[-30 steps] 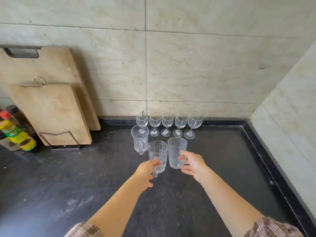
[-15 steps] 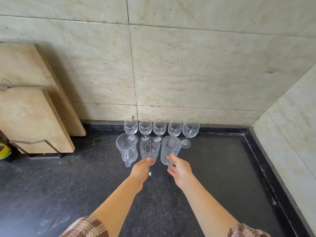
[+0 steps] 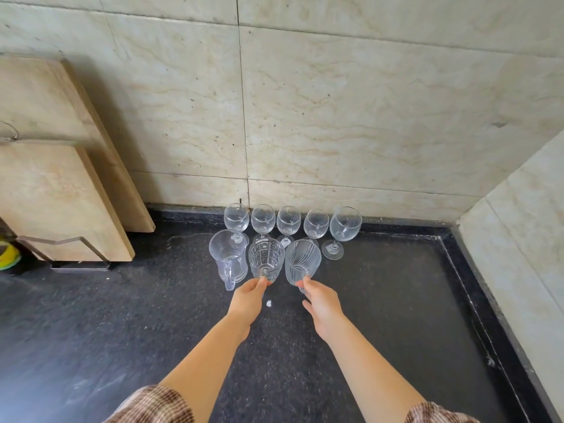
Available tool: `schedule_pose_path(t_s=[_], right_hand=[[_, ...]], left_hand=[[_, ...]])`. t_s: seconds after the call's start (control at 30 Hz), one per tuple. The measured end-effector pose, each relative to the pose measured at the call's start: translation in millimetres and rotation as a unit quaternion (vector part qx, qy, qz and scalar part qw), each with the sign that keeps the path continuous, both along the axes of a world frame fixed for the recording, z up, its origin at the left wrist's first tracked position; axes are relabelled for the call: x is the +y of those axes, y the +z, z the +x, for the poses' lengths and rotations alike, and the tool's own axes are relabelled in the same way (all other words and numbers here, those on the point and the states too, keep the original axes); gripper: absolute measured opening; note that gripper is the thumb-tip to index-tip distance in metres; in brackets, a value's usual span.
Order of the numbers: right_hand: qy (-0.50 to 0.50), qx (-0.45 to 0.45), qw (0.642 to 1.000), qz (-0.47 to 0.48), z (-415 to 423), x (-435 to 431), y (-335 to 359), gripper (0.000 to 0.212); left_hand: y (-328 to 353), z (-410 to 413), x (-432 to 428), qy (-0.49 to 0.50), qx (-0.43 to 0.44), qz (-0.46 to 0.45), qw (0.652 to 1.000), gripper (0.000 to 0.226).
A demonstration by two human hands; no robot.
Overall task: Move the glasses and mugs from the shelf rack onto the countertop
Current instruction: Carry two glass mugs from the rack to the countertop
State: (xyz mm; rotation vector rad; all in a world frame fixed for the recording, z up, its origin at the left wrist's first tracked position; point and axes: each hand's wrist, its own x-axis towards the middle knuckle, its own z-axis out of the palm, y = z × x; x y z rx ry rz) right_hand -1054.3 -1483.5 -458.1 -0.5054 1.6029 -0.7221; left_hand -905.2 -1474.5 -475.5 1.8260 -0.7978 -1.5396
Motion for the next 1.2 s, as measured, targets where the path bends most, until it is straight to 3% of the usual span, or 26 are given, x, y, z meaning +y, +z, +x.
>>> schedule_pose_path(t_s=[0.23,0.33,0.4,0.47,0.63,0.9,1.2], right_hand=[[-0.003,0.079,0.997,-0.007,5.2,5.2,-4.4,0.026],[-0.018,0.16,0.987,-0.029,4.7,6.1,4.0,0.033],[-0.01,0.214,0.974,-0.068,7.3,9.4,11.8,0.024],[0.001,0.268,0.956,-0.115,13.1,15.1,21.4,0.035],[0.14,0.314,0.91,-0.233,46.8,41.1,44.9,0.039],[0.432,0.314,0.784,-0.316,166.0,123.8,65.3,0.042],[0.634,0.269,0.621,-0.373,318.5,318.1,88.1,0.051]], left_hand=[[3.9,4.6,3.6,0.007,-0.02,0.01,1.0,0.037],[11.0,12.1,9.9,-0.001,-0.029,0.0,1.0,0.034],[17.5,21.5,17.3,0.005,-0.039,-0.009,0.999,0.03],[25.2,33.9,26.8,0.014,-0.054,-0.012,0.998,0.027],[58.0,72.8,63.7,0.005,-0.163,-0.061,0.985,0.028],[90.9,169.9,193.5,0.039,-0.325,-0.096,0.94,0.032],[106.7,284.3,452.5,0.152,-0.459,-0.028,0.875,0.04]])
